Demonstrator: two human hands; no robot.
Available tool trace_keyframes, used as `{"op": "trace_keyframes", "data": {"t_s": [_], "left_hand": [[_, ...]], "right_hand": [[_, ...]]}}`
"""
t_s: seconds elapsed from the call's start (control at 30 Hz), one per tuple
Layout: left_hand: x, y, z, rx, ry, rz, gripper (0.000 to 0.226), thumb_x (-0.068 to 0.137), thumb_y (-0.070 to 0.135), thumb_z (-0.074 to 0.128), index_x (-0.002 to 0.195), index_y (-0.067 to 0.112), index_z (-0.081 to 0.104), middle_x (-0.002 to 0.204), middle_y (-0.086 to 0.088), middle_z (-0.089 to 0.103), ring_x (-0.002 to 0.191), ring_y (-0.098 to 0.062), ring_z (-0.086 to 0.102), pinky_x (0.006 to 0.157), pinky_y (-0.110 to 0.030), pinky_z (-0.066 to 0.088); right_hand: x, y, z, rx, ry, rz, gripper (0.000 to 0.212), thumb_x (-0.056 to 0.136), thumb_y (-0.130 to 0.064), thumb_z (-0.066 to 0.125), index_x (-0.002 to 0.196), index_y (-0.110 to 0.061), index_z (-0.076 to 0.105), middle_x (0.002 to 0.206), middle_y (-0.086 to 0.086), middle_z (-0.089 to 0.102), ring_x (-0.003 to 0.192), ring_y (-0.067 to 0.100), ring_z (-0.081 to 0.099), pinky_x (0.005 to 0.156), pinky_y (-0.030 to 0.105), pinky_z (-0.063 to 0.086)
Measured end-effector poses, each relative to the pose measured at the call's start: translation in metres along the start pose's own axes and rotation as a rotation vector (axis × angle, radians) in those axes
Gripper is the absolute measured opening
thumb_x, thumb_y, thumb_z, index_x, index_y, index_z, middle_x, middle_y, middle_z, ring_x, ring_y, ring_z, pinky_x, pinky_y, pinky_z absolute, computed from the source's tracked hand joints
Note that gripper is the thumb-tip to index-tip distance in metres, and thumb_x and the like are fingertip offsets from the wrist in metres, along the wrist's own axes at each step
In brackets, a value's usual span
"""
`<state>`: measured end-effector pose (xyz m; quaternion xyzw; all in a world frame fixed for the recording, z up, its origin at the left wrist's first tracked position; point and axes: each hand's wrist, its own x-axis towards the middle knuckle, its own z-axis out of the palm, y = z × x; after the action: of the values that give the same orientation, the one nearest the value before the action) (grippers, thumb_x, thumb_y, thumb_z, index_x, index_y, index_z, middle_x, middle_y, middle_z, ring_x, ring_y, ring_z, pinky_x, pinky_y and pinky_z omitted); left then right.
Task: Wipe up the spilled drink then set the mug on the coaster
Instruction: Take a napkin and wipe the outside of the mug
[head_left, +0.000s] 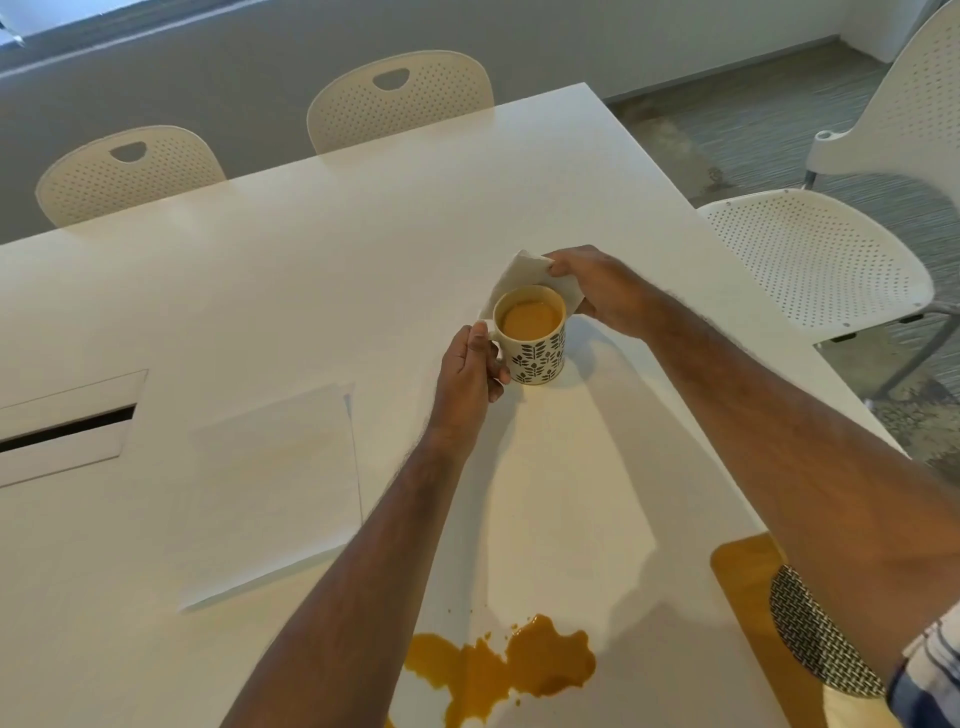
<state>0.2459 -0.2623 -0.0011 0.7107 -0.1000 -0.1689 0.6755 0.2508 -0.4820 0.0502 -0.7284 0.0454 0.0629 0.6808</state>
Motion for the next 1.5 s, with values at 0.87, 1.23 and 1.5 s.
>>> {"op": "trace_keyframes", "data": {"t_s": [0.87, 1.23, 1.5], "left_hand": [[0.003, -0.001, -0.004, 0.071, -0.037, -0.018, 0.042, 0.114, 0.046, 0.031, 0.104, 0.012, 0.053, 0.077, -0.004, 0.057, 0.067, -0.018, 0.056, 0.072, -0.043, 0.048], [0.003, 0.003, -0.005, 0.082, -0.079, 0.007, 0.036, 0.116, 0.037, 0.03, 0.103, 0.012, 0.053, 0.08, -0.006, 0.05, 0.071, -0.015, 0.053, 0.068, -0.033, 0.055], [0.002, 0.006, -0.007, 0.127, -0.114, 0.018, 0.037, 0.116, 0.037, 0.028, 0.096, 0.019, 0.053, 0.07, 0.014, 0.058, 0.065, -0.006, 0.058, 0.069, -0.033, 0.054]], "right_hand": [[-0.089, 0.072, 0.116, -0.063, 0.601, -0.129, 0.04, 0.106, -0.016, 0.036, 0.14, -0.007, 0.054, 0.106, 0.001, 0.069, 0.081, -0.002, 0.062, 0.064, 0.01, 0.046], [-0.086, 0.047, 0.102, -0.374, 0.658, -0.294, 0.058, 0.103, -0.018, 0.036, 0.161, -0.018, 0.035, 0.163, -0.001, 0.042, 0.144, 0.012, 0.047, 0.111, 0.021, 0.045], [-0.072, 0.015, 0.053, -0.728, 0.519, -0.269, 0.04, 0.105, -0.013, 0.043, 0.139, -0.01, 0.064, 0.145, 0.004, 0.063, 0.133, 0.018, 0.061, 0.111, 0.036, 0.05]]}}
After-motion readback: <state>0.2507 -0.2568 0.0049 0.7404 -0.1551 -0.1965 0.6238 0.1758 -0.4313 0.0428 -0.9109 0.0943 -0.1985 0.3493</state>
